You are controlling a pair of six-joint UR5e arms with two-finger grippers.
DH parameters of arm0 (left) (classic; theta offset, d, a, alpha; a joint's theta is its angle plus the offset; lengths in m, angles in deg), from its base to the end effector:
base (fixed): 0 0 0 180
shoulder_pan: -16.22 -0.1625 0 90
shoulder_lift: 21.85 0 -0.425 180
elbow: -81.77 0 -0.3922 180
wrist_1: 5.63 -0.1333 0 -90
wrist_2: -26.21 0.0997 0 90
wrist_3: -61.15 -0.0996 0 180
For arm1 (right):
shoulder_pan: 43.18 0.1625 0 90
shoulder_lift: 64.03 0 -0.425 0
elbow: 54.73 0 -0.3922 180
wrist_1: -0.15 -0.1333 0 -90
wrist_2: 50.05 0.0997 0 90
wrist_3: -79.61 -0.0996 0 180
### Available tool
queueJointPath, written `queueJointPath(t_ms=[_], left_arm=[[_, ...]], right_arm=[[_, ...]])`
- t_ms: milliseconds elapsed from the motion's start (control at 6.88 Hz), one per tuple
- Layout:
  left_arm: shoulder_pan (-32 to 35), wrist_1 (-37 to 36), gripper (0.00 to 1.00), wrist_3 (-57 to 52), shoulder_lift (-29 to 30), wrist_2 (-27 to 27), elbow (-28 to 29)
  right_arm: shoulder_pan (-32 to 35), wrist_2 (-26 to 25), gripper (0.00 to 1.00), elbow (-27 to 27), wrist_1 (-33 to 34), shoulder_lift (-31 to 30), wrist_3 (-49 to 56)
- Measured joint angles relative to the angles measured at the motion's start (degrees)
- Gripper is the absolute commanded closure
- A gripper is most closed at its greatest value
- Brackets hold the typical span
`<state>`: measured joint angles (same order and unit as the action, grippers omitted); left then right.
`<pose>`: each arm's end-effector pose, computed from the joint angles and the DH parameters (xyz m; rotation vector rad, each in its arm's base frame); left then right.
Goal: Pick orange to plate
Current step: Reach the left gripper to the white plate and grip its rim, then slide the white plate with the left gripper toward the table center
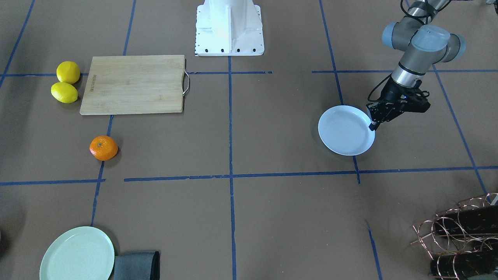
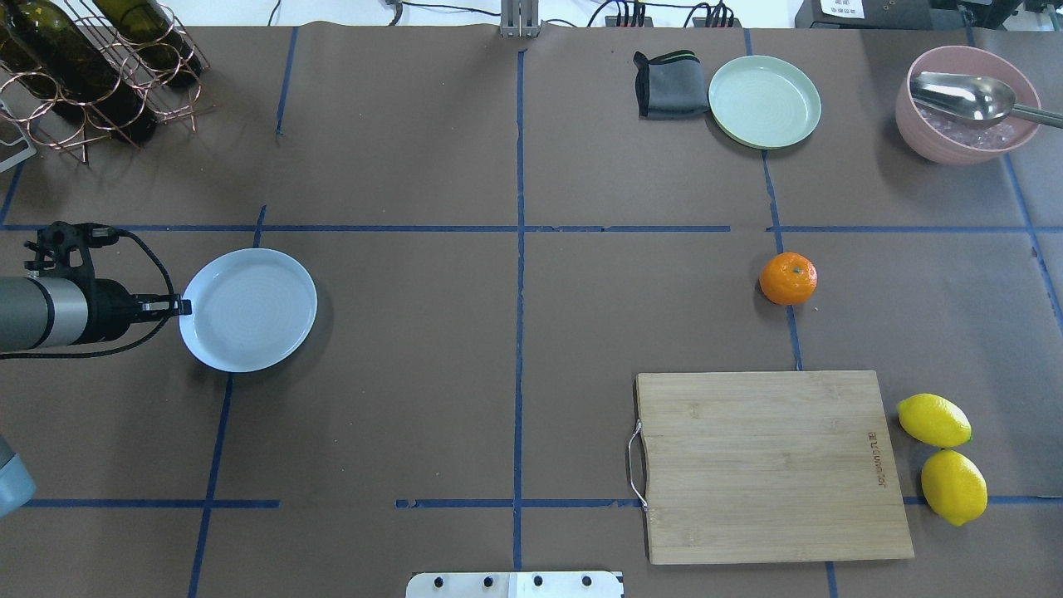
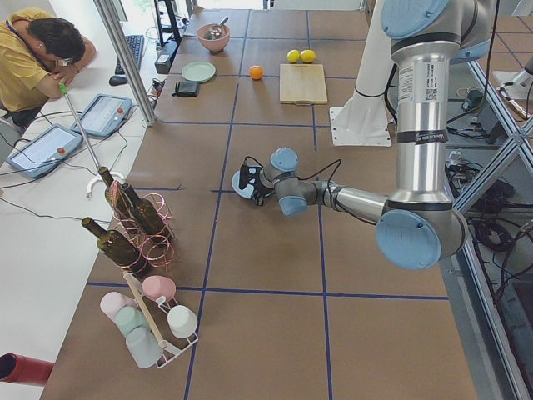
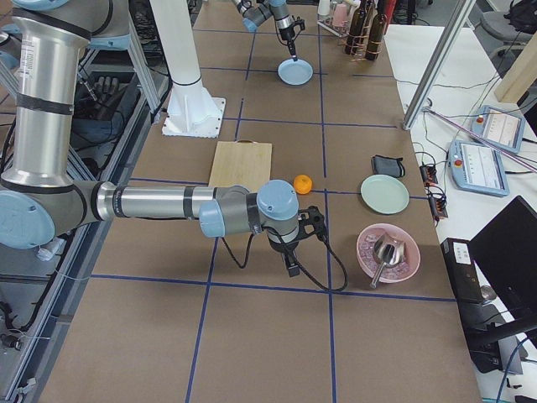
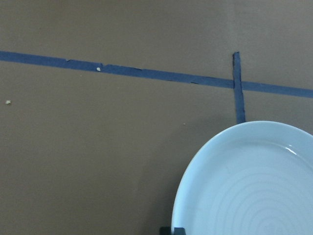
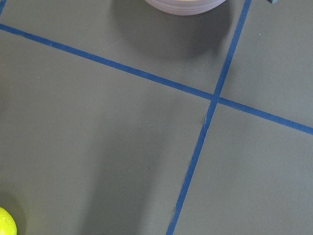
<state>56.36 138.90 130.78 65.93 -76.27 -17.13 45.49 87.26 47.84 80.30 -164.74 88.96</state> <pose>0.3150 -0.4119 0.5010 0.3666 1.0193 -0.1944 0.0502 -0.4256 0.6133 0.2504 -0.8095 -0.2595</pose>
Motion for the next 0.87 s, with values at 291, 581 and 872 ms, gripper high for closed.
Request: queueJointPath(t_ms=[291,581,872], left_arm=[[0.3,-3.5,1.00,4.3,7.0,-0.5,-1.1],[-0.6,-17.4,1.00,12.9,21.0,0.8,0.1],[-6.7,-27.0,1.00,20.6,32.6,6.7,4.9]], right_arm=[[0.0,0.0,0.00,-0.1,0.0,0.1,0.0],[0.0,0.0,0.00,-0.3,0.0,0.1,0.0],[0.0,0.0,0.00,-0.4,0.0,0.2,0.0]])
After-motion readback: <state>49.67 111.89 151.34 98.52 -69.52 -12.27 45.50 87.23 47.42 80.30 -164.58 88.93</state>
